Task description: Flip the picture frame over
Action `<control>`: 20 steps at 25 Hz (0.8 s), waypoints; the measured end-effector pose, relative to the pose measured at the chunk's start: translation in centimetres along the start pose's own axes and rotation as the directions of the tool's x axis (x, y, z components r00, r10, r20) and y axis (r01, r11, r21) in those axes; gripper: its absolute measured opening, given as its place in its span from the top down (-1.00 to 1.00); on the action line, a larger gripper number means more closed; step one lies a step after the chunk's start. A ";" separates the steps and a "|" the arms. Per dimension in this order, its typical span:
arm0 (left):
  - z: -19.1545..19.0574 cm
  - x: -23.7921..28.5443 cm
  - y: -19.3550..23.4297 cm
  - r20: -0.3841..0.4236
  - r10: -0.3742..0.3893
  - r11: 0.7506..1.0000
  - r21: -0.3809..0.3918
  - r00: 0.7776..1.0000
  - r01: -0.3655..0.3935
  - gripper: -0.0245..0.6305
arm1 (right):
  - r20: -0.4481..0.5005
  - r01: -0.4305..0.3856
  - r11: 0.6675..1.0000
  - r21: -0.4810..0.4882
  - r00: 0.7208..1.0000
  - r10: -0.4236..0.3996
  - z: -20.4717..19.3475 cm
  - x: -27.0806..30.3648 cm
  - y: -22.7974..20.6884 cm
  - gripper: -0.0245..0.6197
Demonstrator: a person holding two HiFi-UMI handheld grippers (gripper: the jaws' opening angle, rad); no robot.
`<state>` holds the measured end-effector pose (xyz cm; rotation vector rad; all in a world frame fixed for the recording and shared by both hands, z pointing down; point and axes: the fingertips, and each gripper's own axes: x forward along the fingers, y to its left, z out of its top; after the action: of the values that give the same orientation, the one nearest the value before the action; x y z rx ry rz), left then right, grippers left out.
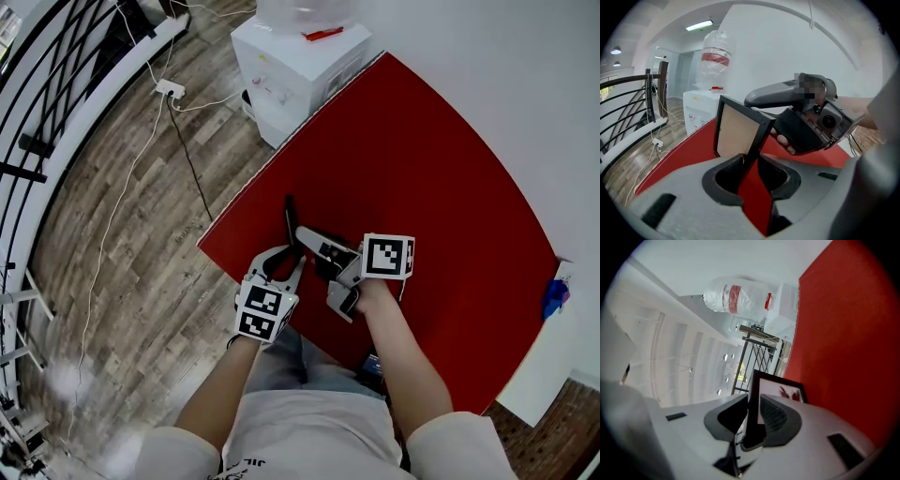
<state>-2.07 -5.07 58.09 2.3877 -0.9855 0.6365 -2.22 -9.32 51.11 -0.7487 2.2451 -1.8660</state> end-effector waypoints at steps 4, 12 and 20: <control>0.1 0.3 -0.1 -0.005 -0.007 1.000 0.004 1.000 0.007 0.63 | 0.020 0.144 0.967 -0.210 0.989 -0.143 1.5 -1.2 0.3 0.71; 0.4 0.7 -0.3 0.004 -0.001 1.000 0.022 1.000 0.001 0.63 | -0.005 0.318 0.744 -0.588 0.918 -0.397 1.2 -0.1 0.9 0.55; 0.3 0.9 -0.8 -0.019 -0.027 1.000 0.013 0.999 0.028 0.63 | 0.009 0.363 0.596 -0.716 0.859 -0.511 1.2 -0.1 0.0 0.58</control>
<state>-0.82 -5.19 58.14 2.3983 -0.9421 0.6555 -1.63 -10.31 50.77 -1.3926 3.1869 -1.1772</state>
